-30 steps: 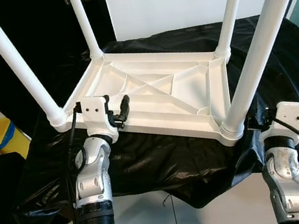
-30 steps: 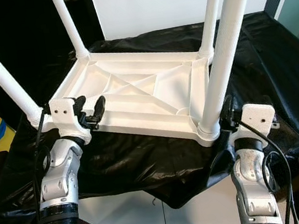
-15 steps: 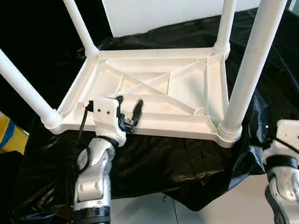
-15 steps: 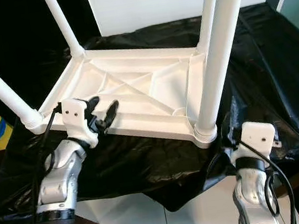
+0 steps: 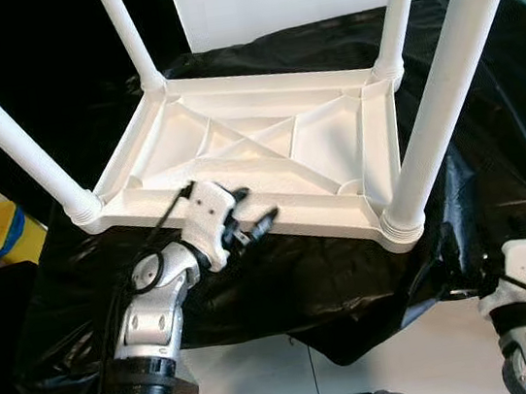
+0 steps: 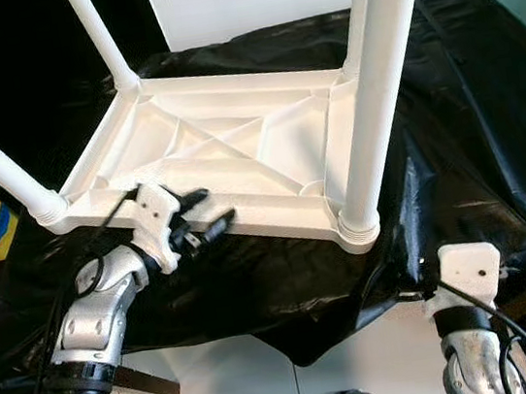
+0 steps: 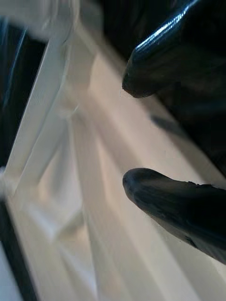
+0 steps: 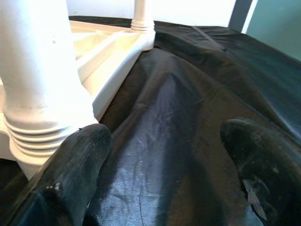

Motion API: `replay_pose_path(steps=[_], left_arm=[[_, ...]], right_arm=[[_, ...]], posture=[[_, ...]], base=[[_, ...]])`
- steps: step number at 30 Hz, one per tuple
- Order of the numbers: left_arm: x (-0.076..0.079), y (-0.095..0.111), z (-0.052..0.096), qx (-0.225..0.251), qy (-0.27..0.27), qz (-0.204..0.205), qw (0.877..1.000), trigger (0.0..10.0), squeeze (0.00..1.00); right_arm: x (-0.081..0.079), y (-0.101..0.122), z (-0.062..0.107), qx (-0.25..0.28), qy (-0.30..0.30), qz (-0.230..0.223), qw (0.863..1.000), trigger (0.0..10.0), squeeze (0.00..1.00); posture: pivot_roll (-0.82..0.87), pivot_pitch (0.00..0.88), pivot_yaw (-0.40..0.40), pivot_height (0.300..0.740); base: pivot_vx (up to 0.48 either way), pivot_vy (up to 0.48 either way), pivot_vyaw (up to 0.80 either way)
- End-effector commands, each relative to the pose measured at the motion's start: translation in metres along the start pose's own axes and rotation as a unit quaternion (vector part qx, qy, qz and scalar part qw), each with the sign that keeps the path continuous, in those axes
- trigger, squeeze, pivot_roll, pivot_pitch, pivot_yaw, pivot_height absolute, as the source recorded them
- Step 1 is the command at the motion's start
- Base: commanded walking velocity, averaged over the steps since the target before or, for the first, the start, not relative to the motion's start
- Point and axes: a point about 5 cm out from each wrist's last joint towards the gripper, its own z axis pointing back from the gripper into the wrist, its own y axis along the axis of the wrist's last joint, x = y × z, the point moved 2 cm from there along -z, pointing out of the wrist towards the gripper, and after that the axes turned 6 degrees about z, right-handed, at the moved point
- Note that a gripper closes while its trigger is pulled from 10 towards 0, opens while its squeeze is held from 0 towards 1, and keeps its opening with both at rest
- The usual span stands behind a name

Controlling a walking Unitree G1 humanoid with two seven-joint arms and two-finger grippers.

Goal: Building children table

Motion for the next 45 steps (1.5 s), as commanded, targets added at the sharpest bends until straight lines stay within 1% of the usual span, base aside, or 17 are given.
replay_pose_path(steps=[1, 5, 7, 11, 16, 17, 18, 20, 22, 24, 28, 30, 32, 35, 39, 43, 45], left_arm=[[0.006, -0.011, -0.002, -0.030, -0.047, -0.023, 0.998, 10.0, 0.00], [0.009, -0.014, -0.008, -0.039, -0.067, -0.028, 0.997, 10.0, 0.00], [0.009, -0.016, -0.014, -0.048, -0.079, -0.038, 0.995, 10.0, 0.00], [0.005, -0.018, -0.023, -0.061, -0.081, -0.053, 0.993, 10.0, 0.00], [-0.002, -0.015, -0.024, -0.059, -0.085, -0.062, 0.993, 10.0, 0.00], [-0.005, -0.012, -0.022, -0.053, -0.084, -0.058, 0.993, 10.0, 0.00], [-0.010, -0.006, -0.016, -0.043, -0.082, -0.054, 0.994, 10.0, 0.00], [-0.011, -0.004, -0.014, -0.041, -0.081, -0.053, 0.994, 10.0, 0.00], [-0.016, 0.005, -0.010, -0.020, -0.074, -0.037, 0.996, 10.0, 0.00], [-0.020, 0.016, -0.007, 0.005, -0.065, -0.023, 0.998, 10.0, 0.00], [-0.017, 0.030, -0.004, 0.033, -0.066, -0.018, 0.997, 10.0, 0.00], [-0.016, 0.034, -0.004, 0.042, -0.061, -0.014, 0.997, 10.0, 0.00], [-0.015, 0.040, -0.001, 0.059, -0.043, -0.002, 0.997, 10.0, 0.00], [-0.014, 0.040, 0.002, 0.066, -0.018, 0.008, 0.998, 10.0, 0.00], [-0.011, 0.039, 0.005, 0.066, -0.007, 0.018, 0.998, 10.0, 0.00], [-0.008, 0.036, 0.008, 0.063, 0.008, 0.034, 0.997, 10.0, 0.00], [-0.003, 0.033, 0.009, 0.055, 0.014, 0.037, 0.998, 10.0, 0.00]], right_arm=[[-0.002, 0.000, 0.004, -0.003, 0.002, -0.002, 1.000, 10.0, 0.00], [-0.003, 0.000, 0.005, -0.003, 0.002, -0.002, 1.000, 10.0, 0.00], [-0.003, 0.000, 0.006, -0.004, 0.001, -0.003, 1.000, 10.0, 0.00], [-0.003, 0.002, 0.007, 0.000, 0.003, -0.002, 1.000, 10.0, 0.00], [-0.010, 0.009, 0.006, 0.019, 0.062, -0.017, 0.998, 10.0, 0.00], [-0.012, 0.012, 0.007, 0.023, 0.088, -0.020, 0.996, 10.0, 0.00], [-0.017, 0.017, 0.010, 0.030, 0.139, -0.033, 0.989, 10.0, 0.00], [-0.018, 0.018, 0.011, 0.032, 0.153, -0.036, 0.987, 10.0, 0.00], [-0.018, 0.021, 0.010, 0.036, 0.175, -0.035, 0.983, 10.0, 0.00], [-0.016, 0.024, 0.005, 0.041, 0.190, -0.030, 0.981, 10.0, 0.00], [-0.011, 0.025, -0.011, 0.052, 0.193, -0.014, 0.980, 10.0, 0.00], [-0.011, 0.025, -0.017, 0.055, 0.195, -0.016, 0.979, 10.0, 0.00], [-0.015, 0.026, -0.028, 0.061, 0.210, -0.019, 0.976, 10.0, 0.00], [-0.023, 0.027, -0.040, 0.068, 0.241, -0.025, 0.968, 10.0, 0.00], [-0.028, 0.027, -0.048, 0.070, 0.262, -0.031, 0.962, 10.0, 0.00], [-0.036, 0.028, -0.061, 0.074, 0.291, -0.040, 0.953, 10.0, 0.00], [-0.046, 0.030, -0.071, 0.081, 0.310, -0.044, 0.946, 10.0, 0.00]], posture=[[-0.21, 0.165, 0.104, 0.740], [-0.21, 0.166, 0.110, 0.740], [-0.22, 0.168, 0.119, 0.740], [-0.23, 0.168, 0.124, 0.740], [-0.25, 0.170, 0.143, 0.740], [-0.26, 0.171, 0.146, 0.740], [-0.26, 0.171, 0.146, 0.740], [-0.26, 0.171, 0.146, 0.740], [-0.26, 0.172, 0.144, 0.740], [-0.25, 0.170, 0.138, 0.740], [-0.23, 0.162, 0.119, 0.740], [-0.22, 0.157, 0.111, 0.740], [-0.21, 0.152, 0.103, 0.740], [-0.20, 0.147, 0.091, 0.740], [-0.17, 0.137, 0.078, 0.740], [-0.16, 0.135, 0.068, 0.740], [-0.14, 0.132, 0.055, 0.740]], base=[[0.000, 0.000, 0.00], [0.000, 0.000, 0.00], [0.000, 0.000, 0.00], [0.000, 0.000, 0.00], [0.000, 0.000, 0.00], [0.000, 0.000, 0.00], [0.000, 0.000, 0.00], [0.000, 0.000, 0.00], [0.000, 0.000, 0.00], [0.000, 0.000, 0.00], [0.000, 0.000, 0.00], [0.000, 0.000, 0.00], [0.000, 0.000, 0.00], [0.000, 0.000, 0.00], [0.000, 0.000, 0.00], [0.000, 0.000, 0.00], [0.000, 0.000, 0.00]])
